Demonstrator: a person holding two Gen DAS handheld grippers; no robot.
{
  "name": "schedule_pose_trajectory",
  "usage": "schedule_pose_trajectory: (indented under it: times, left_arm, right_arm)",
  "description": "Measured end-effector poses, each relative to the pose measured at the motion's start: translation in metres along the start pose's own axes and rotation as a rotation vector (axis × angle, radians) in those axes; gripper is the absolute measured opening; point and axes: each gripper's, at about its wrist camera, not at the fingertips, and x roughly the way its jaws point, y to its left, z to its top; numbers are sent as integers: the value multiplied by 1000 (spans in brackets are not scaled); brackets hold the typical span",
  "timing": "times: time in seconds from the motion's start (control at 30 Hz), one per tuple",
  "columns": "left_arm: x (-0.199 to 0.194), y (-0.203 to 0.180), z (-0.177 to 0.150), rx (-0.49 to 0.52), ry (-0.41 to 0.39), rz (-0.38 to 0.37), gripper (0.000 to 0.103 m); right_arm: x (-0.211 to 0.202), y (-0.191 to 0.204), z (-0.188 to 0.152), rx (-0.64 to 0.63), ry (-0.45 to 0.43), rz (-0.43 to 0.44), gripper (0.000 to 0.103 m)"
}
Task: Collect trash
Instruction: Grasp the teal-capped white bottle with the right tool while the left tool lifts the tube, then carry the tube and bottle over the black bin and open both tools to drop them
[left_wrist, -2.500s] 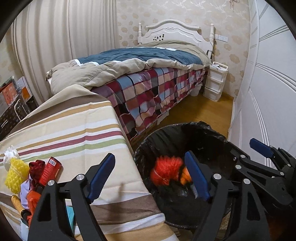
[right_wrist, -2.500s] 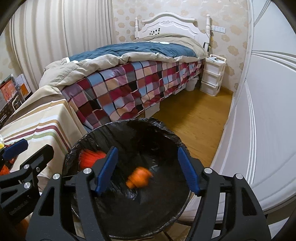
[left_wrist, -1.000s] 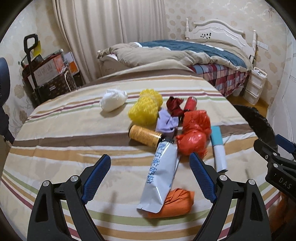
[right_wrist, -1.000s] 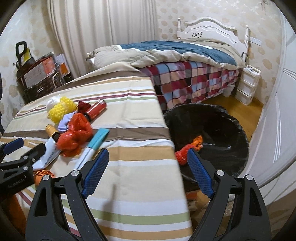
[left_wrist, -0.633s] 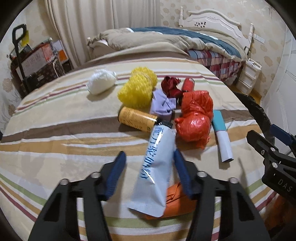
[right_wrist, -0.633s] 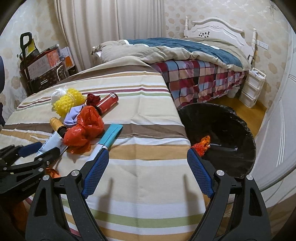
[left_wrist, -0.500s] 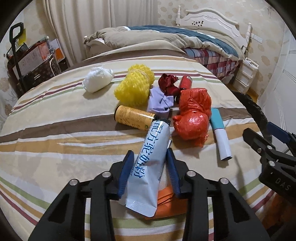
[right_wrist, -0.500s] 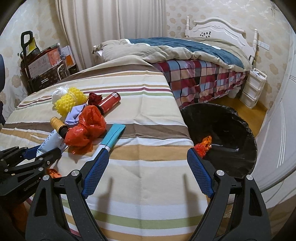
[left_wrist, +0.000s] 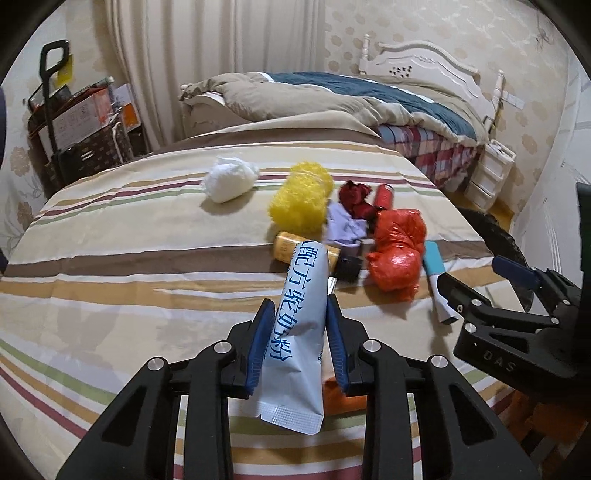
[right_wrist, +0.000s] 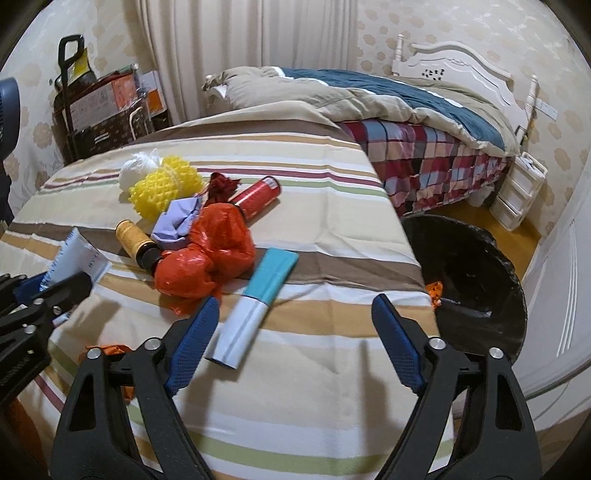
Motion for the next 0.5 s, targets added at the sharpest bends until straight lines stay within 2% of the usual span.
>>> schedule_pose_trajectory:
  times: [0.07, 0.13, 0.27, 0.33, 0.5]
  left_arm:
    - [-2, 6, 0, -14, -8, 10, 31]
    - [-4, 12, -1, -30, -16, 15, 31]
    - [-6, 20, -4, -51, -26, 31, 31]
    - [-5, 24, -5, -61, -24, 31, 31]
    - [-4, 24, -8, -75, -26, 26, 31]
  right_arm:
    - [4, 5, 2, -13, 12, 2, 73]
    - [9, 10, 3, -26, 28, 5, 63]
    - [14, 13, 2, -36, 56, 11, 50]
    - [14, 10, 1, -28, 63, 24, 39]
    - [13, 5, -3, -3, 72, 56, 21]
